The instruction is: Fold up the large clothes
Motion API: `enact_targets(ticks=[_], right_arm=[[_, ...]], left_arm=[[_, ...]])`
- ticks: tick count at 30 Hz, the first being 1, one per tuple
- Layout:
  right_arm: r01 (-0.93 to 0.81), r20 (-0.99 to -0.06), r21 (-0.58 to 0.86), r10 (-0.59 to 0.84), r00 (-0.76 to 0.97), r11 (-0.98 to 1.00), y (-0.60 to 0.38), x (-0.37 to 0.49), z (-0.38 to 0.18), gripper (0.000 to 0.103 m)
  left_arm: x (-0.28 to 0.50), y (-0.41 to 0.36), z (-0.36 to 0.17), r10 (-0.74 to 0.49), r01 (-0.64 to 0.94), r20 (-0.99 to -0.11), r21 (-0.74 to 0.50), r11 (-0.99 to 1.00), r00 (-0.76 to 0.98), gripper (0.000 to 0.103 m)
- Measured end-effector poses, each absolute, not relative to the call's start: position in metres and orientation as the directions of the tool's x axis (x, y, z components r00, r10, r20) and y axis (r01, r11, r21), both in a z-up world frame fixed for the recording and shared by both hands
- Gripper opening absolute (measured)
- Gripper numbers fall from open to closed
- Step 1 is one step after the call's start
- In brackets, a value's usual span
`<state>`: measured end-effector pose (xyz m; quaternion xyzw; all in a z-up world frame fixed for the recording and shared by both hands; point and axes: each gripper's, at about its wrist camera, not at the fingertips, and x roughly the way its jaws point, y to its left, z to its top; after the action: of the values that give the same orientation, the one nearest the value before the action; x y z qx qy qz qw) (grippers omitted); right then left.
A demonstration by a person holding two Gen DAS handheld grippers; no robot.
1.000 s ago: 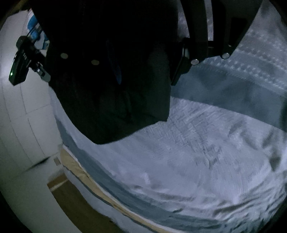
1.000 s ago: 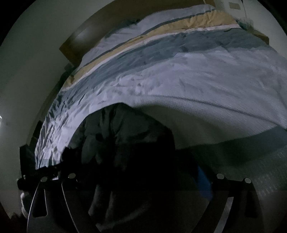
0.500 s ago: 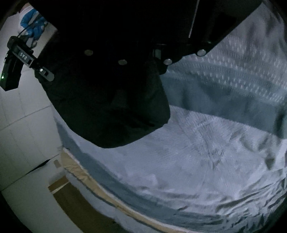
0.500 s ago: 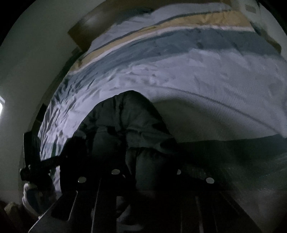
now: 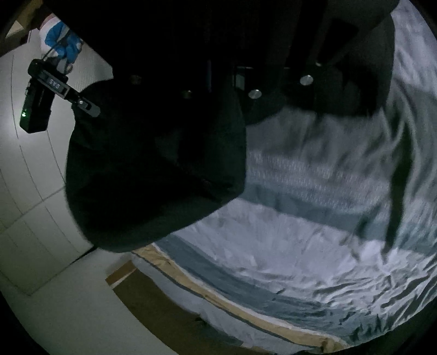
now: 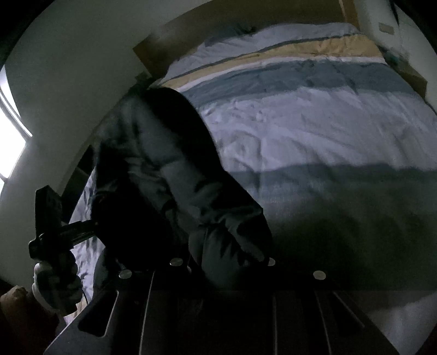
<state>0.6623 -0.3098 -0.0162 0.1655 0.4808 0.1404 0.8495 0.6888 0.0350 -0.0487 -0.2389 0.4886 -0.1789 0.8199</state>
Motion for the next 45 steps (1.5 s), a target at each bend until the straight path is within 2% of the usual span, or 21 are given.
enact_targets(ticks=[10,15,20,25,27,29,32,34,37,42,45], right_arm=[[0.009,-0.785,0.431,0.37,0.497,0.902,-0.32,0.594,-0.085,0.026],[0.023,-0.761,0.43,0.348,0.548,0.903,-0.324,0.584,-0.094,0.026],[0.001,-0.746,0.361,0.289,0.6,0.932,-0.325,0.588,-0.086,0.027],[-0.011,-0.761,0.342,0.283,0.584,0.94,-0.324,0.573,-0.105,0.029],[-0.013,-0.752,0.354,0.293,0.59,0.935,-0.328,0.568,-0.103,0.03],[-0.017,-0.748,0.358,0.297,0.593,0.934,-0.329,0.565,-0.102,0.032],[-0.032,-0.749,0.339,0.291,0.595,0.94,-0.328,0.564,-0.098,0.039],[-0.037,-0.75,0.327,0.283,0.598,0.944,-0.328,0.56,-0.096,0.047],[-0.044,-0.75,0.313,0.275,0.602,0.949,-0.33,0.551,-0.091,0.053],[-0.031,-0.759,0.289,0.248,0.602,0.957,-0.34,0.523,-0.077,0.063],[-0.011,-0.779,0.267,0.222,0.586,0.964,-0.35,0.505,-0.068,0.065]], left_arm=[[0.603,0.032,-0.109,-0.49,0.042,-0.756,-0.526,0.85,0.435,0.008],[0.598,0.028,-0.111,-0.48,0.041,-0.751,-0.52,0.853,0.454,0.008],[0.613,0.02,-0.109,-0.457,0.049,-0.743,-0.5,0.865,0.489,0.009],[0.599,0.023,-0.121,-0.45,0.067,-0.754,-0.479,0.875,0.478,0.011],[0.592,0.024,-0.116,-0.454,0.086,-0.752,-0.475,0.876,0.478,0.013],[0.588,0.025,-0.11,-0.448,0.102,-0.753,-0.46,0.882,0.481,0.019],[0.582,0.024,-0.104,-0.427,0.113,-0.762,-0.429,0.896,0.487,0.025],[0.575,0.023,-0.099,-0.409,0.117,-0.765,-0.408,0.905,0.497,0.028],[0.561,0.027,-0.092,-0.397,0.116,-0.766,-0.396,0.911,0.505,0.035],[0.527,0.044,-0.08,-0.383,0.104,-0.771,-0.387,0.916,0.509,0.037],[0.507,0.06,-0.074,-0.367,0.077,-0.786,-0.381,0.921,0.498,0.038]])
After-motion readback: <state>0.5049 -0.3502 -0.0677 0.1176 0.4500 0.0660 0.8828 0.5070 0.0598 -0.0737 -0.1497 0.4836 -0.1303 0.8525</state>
